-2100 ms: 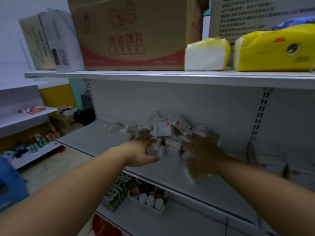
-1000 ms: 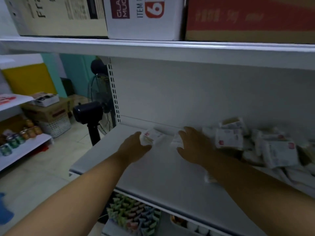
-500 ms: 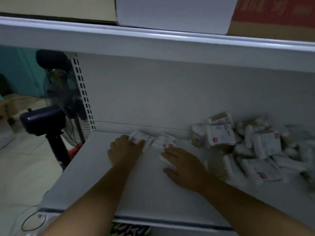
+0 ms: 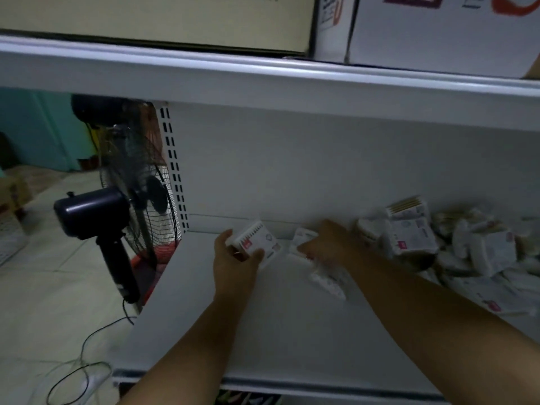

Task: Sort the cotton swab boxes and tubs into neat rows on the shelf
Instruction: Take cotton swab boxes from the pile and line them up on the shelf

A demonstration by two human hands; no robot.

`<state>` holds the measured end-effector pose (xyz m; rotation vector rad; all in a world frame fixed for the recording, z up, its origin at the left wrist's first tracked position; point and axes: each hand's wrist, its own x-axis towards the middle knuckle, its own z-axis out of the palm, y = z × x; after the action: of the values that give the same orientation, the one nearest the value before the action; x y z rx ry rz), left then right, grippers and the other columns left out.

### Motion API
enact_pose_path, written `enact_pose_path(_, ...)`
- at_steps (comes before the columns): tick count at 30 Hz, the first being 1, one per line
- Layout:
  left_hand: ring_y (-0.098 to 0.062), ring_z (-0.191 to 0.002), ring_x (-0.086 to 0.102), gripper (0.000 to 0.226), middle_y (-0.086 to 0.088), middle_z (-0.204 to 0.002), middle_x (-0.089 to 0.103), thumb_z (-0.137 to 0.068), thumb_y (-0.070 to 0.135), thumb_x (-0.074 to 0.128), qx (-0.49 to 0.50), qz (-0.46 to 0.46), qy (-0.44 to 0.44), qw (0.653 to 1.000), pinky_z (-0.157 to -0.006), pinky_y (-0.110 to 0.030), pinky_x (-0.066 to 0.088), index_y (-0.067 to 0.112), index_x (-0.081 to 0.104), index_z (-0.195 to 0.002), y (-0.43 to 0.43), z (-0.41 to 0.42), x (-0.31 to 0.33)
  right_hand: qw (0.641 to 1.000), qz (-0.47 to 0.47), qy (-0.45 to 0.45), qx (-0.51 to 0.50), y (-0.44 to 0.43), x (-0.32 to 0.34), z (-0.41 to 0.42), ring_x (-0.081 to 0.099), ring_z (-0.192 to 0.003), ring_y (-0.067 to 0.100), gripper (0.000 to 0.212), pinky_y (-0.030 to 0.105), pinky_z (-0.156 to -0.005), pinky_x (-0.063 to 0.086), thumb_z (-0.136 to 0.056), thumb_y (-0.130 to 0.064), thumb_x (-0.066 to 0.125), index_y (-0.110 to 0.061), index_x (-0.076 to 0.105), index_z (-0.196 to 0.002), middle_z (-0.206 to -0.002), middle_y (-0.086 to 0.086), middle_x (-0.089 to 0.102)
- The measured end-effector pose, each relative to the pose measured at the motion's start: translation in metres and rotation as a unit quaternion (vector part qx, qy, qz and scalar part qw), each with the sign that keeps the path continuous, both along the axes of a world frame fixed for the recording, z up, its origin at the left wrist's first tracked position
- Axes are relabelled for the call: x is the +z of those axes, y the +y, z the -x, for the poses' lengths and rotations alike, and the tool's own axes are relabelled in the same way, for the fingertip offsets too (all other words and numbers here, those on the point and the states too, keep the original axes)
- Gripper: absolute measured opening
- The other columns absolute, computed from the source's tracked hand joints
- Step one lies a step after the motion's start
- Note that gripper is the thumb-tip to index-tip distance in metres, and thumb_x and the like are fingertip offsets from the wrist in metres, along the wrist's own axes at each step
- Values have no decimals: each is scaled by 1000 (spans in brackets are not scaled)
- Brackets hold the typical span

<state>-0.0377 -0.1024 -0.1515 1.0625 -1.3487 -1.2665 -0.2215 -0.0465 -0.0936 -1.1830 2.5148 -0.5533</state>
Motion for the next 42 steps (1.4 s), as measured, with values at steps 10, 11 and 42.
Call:
enact_pose_path(10, -22, -85, 69, 22, -2, -88, 74, -77, 1, 71, -128, -63, 85, 986, -71, -31, 57, 17, 62, -89, -7, -30, 13, 760, 407, -484, -149, 50, 30, -40, 66, -84, 19, 16, 28, -69, 54, -81, -2, 65, -15, 65, -91, -98, 8, 70)
enact_pose_path(11, -25, -85, 69, 22, -4, -89, 74, -77, -3, 68, -170, -90, 116, 974, -68, -29, 58, 14, 60, -89, -7, -33, 17, 741, 418, -505, -149, 66, 27, -40, 67, -81, 16, 16, 25, -64, 53, -81, -2, 64, -18, 68, -84, -92, 5, 72)
enact_pose_path(42, -20, -78, 68, 31, -14, -104, 69, -83, -6, 59, -570, -168, 71, 801, -64, -29, 59, 6, 56, -111, 496, 326, 85, 600, 624, -373, -333, 626, 31, 165, 69, -68, 18, 15, 26, -58, 57, -90, -6, 52, -9, 67, -88, -80, 9, 73)
